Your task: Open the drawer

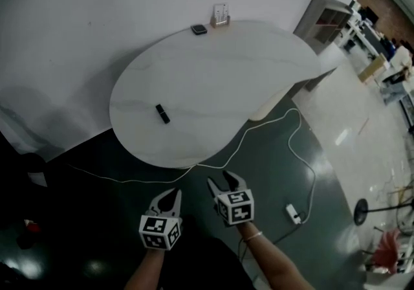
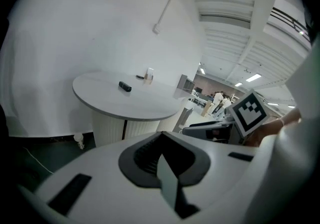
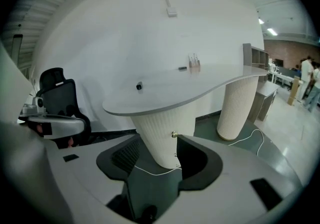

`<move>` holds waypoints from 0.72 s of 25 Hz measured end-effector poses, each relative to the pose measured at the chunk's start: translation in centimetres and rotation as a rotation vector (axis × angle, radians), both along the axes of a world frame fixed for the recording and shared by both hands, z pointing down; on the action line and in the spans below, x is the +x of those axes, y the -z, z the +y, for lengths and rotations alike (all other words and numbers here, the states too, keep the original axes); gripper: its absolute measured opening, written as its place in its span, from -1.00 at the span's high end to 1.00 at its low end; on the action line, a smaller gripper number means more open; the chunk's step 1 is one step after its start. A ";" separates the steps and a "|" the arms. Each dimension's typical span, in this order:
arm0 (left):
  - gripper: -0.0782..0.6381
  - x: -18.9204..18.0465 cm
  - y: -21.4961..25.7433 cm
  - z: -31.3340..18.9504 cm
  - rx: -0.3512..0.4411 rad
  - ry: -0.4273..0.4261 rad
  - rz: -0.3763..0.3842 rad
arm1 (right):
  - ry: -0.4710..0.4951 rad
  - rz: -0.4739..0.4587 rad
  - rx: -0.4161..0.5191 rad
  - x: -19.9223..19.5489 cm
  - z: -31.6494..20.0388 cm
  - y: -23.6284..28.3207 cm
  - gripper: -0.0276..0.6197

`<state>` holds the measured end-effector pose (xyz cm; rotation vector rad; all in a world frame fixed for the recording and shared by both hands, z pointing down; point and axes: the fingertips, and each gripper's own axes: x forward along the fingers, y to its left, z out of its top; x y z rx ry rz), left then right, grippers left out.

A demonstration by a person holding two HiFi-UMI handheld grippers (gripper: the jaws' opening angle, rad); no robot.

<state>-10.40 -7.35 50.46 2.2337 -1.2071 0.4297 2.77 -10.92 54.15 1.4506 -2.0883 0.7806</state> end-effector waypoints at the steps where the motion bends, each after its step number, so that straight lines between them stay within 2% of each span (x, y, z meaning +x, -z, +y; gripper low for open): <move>1: 0.77 0.1 -0.3 -0.2 -0.005 -0.005 -0.001 | 0.006 0.009 -0.007 0.0 -0.4 -0.6 0.27; 5: 0.77 0.5 -2.0 -0.2 -0.032 -0.022 -0.010 | 0.051 0.046 -0.048 -0.4 -1.7 -3.2 0.17; 10: 0.77 0.9 -3.9 -0.8 -0.057 -0.017 -0.032 | 0.055 0.060 -0.079 0.0 -3.3 -5.9 0.17; 18: 0.77 2.6 -6.6 -2.2 -0.073 0.003 -0.057 | 0.117 0.083 -0.073 0.5 -5.9 -9.3 0.17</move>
